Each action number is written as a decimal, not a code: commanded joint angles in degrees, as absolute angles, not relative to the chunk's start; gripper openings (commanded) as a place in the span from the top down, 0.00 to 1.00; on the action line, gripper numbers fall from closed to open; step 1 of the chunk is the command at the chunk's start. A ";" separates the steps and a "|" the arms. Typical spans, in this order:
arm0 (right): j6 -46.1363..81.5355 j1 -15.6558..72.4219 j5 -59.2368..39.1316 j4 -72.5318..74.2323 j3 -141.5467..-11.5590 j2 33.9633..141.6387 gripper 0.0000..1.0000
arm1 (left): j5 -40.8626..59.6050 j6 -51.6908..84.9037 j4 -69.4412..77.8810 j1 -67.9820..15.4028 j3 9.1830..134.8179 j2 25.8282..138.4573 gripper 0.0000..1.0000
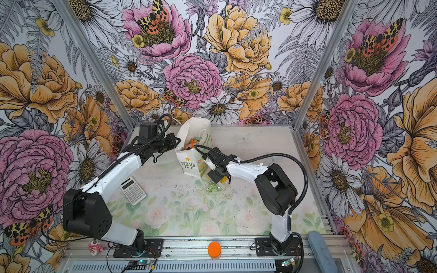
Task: Place the snacks into the paper bag
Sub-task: 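Close the right gripper on the yellow packet and lift it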
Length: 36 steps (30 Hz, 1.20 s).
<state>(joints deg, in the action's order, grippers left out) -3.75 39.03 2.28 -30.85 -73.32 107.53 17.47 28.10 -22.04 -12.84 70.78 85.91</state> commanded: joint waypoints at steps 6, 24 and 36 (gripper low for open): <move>-1.02 38.33 3.96 -29.38 -70.78 106.41 0.47 | 18.36 28.39 -26.36 -12.74 69.52 87.19 1.00; 3.62 34.02 -5.36 -29.09 -67.34 98.83 0.89 | 19.27 29.33 -25.84 -14.85 71.11 88.01 1.00; 6.44 30.27 -11.61 -29.09 -67.06 92.72 1.00 | 18.72 30.69 -25.86 -18.25 73.29 87.11 1.00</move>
<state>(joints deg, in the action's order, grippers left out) 4.95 30.98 -8.84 -29.52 -66.83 96.53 18.06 30.06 -22.33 -17.04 72.47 86.74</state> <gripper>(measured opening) 0.158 0.049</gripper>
